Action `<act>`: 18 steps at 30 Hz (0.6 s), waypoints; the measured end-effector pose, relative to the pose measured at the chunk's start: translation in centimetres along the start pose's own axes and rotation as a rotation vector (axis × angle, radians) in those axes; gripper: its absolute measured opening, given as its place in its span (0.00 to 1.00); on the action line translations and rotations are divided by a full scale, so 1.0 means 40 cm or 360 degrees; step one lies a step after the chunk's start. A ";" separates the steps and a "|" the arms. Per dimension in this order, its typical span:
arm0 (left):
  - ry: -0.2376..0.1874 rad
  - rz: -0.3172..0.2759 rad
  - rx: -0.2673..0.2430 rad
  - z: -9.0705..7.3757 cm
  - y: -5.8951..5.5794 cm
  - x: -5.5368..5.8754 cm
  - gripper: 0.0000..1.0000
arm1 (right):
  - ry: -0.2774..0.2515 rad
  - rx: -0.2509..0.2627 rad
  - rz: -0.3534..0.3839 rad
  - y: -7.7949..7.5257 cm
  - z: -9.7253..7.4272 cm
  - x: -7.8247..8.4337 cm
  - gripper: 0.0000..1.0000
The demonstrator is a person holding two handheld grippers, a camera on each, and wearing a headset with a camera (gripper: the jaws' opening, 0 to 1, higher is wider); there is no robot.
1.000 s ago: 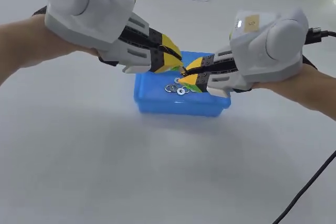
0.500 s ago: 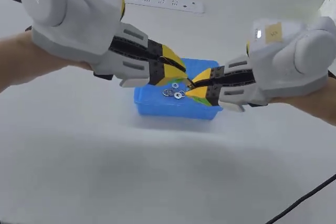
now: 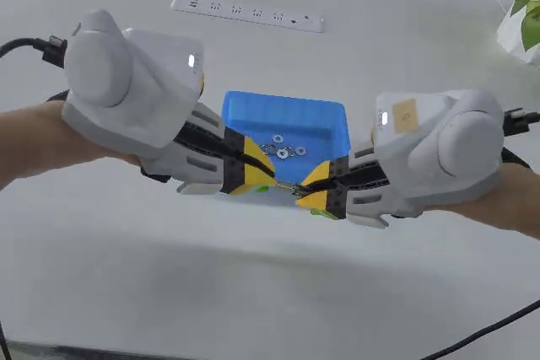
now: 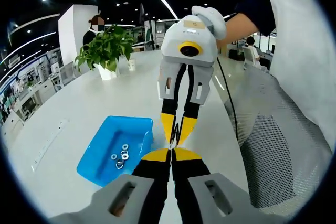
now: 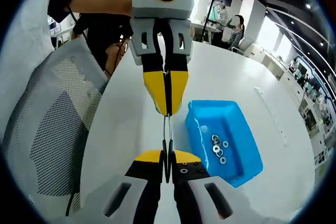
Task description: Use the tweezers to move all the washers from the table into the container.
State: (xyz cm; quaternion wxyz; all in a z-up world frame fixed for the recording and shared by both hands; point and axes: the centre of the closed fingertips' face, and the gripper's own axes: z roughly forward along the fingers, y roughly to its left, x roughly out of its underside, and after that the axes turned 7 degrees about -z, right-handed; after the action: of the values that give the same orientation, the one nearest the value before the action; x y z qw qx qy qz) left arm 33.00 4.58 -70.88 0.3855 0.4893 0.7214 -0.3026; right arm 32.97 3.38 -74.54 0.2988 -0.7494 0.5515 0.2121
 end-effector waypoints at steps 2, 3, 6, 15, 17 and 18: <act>0.0010 -0.0025 -0.0012 0.004 0.006 0.018 0.04 | 0.0010 -0.0002 0.0009 0.002 0.005 0.007 0.07; 0.0010 -0.0047 -0.0006 0.008 0.006 0.030 0.04 | 0.0016 -0.0008 0.0018 0.003 0.008 0.012 0.07; 0.0043 -0.0093 -0.0006 0.026 0.005 0.073 0.04 | 0.0038 -0.0020 0.0043 0.009 0.024 0.032 0.07; 0.0084 -0.0180 -0.0024 0.057 0.010 0.136 0.04 | 0.0056 -0.0076 0.0084 0.028 0.068 0.083 0.07; 0.0089 -0.0188 -0.0053 0.060 0.021 0.141 0.05 | 0.0093 -0.0085 0.0031 0.031 0.073 0.096 0.07; 0.0096 -0.0193 -0.0061 0.062 0.024 0.144 0.05 | 0.0119 -0.0095 0.0001 0.034 0.076 0.103 0.07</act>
State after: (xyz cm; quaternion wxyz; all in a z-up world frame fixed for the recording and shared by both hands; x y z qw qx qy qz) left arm 33.26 5.62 -77.15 0.3539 0.4461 0.7666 -0.2967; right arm 32.96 2.27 -79.73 0.2553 -0.7652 0.5560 0.2005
